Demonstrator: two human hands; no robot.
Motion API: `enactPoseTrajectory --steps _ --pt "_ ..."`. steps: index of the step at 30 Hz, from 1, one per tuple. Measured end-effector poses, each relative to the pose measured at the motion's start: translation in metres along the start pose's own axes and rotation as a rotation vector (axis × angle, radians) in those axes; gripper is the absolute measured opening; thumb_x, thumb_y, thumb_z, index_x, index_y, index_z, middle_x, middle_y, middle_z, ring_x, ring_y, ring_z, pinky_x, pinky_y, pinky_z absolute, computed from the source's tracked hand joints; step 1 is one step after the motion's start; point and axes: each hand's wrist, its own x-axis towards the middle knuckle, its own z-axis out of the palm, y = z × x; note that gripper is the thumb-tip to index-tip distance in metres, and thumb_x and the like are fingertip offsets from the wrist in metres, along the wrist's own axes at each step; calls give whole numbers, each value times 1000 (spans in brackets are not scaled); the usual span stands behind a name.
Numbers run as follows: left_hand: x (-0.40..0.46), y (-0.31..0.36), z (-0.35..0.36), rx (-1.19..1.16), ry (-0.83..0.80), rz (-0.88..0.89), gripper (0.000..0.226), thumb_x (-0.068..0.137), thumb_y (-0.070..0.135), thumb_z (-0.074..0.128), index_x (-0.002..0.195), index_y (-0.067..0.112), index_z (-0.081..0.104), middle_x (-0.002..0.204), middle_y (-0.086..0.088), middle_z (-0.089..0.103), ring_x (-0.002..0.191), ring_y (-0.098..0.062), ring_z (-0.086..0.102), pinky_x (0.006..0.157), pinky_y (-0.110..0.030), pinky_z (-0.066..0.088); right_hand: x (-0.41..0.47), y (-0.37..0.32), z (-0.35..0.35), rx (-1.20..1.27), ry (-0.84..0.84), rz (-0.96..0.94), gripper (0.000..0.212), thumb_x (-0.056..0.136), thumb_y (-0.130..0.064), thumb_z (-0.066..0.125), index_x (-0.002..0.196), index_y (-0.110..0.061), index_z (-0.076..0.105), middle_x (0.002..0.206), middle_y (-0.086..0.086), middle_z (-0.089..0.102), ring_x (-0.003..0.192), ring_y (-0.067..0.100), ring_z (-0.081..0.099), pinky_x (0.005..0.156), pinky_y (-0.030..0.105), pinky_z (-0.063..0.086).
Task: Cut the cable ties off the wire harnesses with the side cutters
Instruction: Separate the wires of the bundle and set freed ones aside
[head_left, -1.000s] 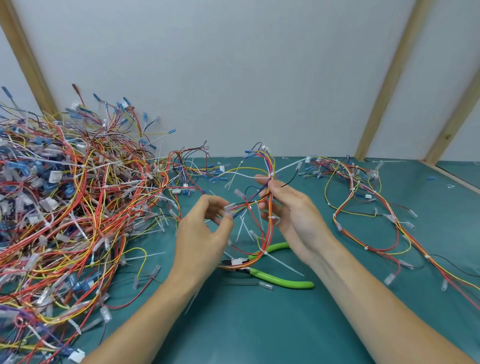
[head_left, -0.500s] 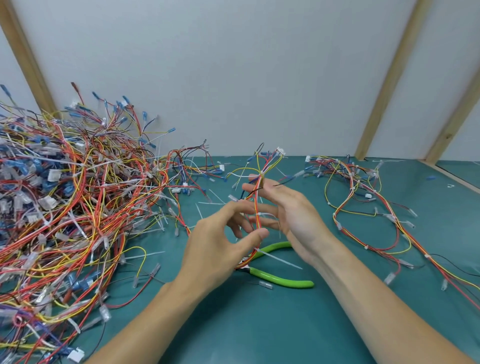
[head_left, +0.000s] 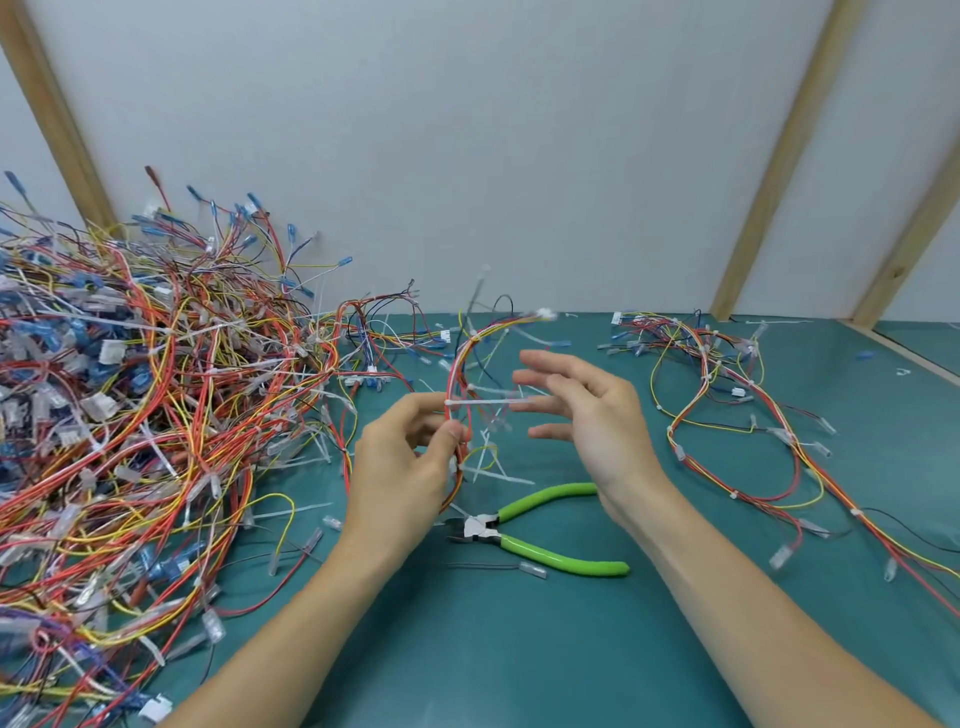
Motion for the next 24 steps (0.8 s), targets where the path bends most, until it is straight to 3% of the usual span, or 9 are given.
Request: enactPoseTrajectory --steps 3,7,11,15,20,24 --pt "3 -1 -2 -100 -8 -54 26 95 -2 61 99 23 67 76 0 75 70 -11 68 65 -29 55 2 7 -2 -71 67 -52 24 100 -5 58 104 -21 76 96 0 79 81 15 75 61 27 58" --pt "3 -1 -2 -195 -37 -68 26 97 -5 57 102 18 68 75 3 75 69 -7 68 65 -18 55 0 13 2 -135 -5 -56 11 93 -13 73 92 -22 77 83 0 78 75 12 74 58 26 57" --pt "3 0 -3 -268 -93 -52 21 97 -4 58 107 11 68 76 1 74 71 -12 68 66 -19 53 -2 21 5 -270 7 -151 9 83 -29 84 90 -28 78 79 -10 76 70 2 66 66 14 49" --pt "1 2 -1 -269 -185 -30 24 96 -4 59 111 11 68 75 2 73 70 -12 67 64 -21 52 -6 21 8 -361 4 -297 5 89 -33 77 83 -33 78 80 -16 74 69 3 60 64 11 41" --pt "1 2 1 -260 -219 -36 25 96 -2 60 111 15 71 78 1 74 72 -10 68 60 -23 52 -6 18 10 -306 7 -262 16 96 -28 70 83 -26 80 79 -7 75 73 11 65 67 23 47" --pt "0 2 1 -270 -212 -43 21 94 2 65 109 15 72 84 -6 76 78 -11 70 55 -23 52 -4 18 8 -344 49 -213 11 94 -29 72 86 -26 79 87 -12 74 89 6 66 77 24 44"
